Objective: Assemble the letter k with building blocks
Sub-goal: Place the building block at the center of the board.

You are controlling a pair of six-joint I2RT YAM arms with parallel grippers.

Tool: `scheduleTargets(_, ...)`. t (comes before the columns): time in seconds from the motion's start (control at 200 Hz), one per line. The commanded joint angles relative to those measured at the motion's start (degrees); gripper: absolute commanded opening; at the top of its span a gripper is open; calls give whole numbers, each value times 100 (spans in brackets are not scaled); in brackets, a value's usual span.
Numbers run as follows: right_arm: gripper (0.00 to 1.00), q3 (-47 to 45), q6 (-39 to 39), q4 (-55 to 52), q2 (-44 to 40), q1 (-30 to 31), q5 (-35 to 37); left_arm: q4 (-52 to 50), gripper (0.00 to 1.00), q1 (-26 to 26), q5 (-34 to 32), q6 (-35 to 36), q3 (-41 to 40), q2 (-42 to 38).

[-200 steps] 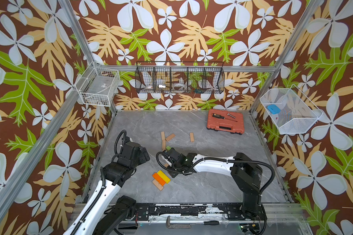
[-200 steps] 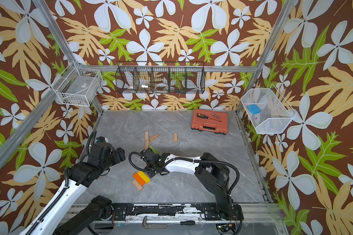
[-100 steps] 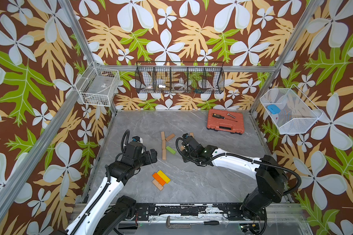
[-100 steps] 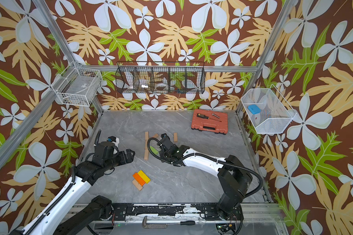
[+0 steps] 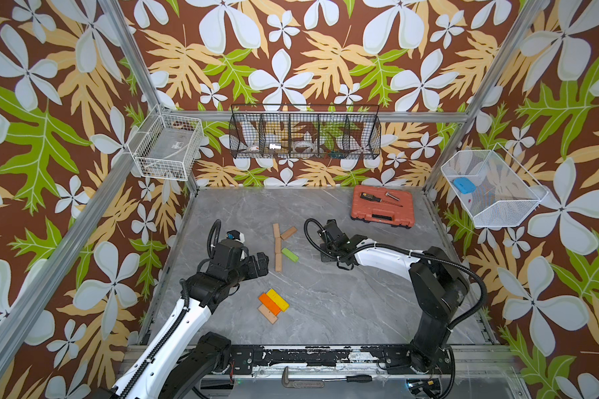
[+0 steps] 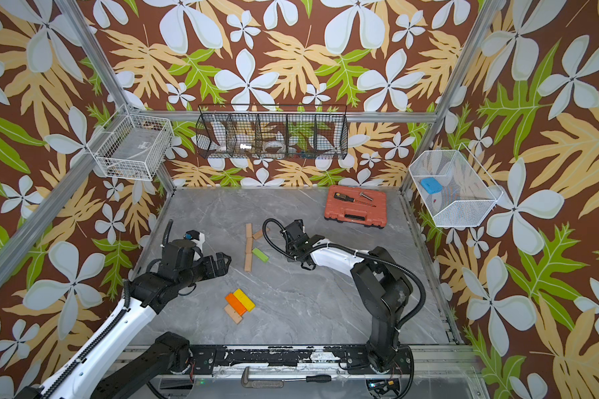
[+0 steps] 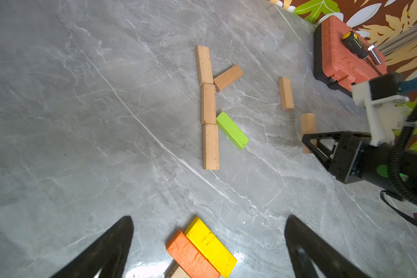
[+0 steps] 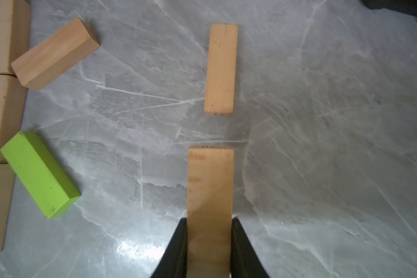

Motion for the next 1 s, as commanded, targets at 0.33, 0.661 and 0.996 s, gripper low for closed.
scheduleTargets(0.33, 26, 281, -58, 155, 738, -140, -3, 116, 100, 8, -14, 10, -2, 25)
scheduleTargets(0.661, 34, 308, -149, 199, 838, -187, -263, 135, 100, 8, -12, 34, 2, 71)
scheduleTargets(0.996, 39, 403, -170, 95, 684, -189, -189, 131, 100, 8, -14, 25, -10, 44)
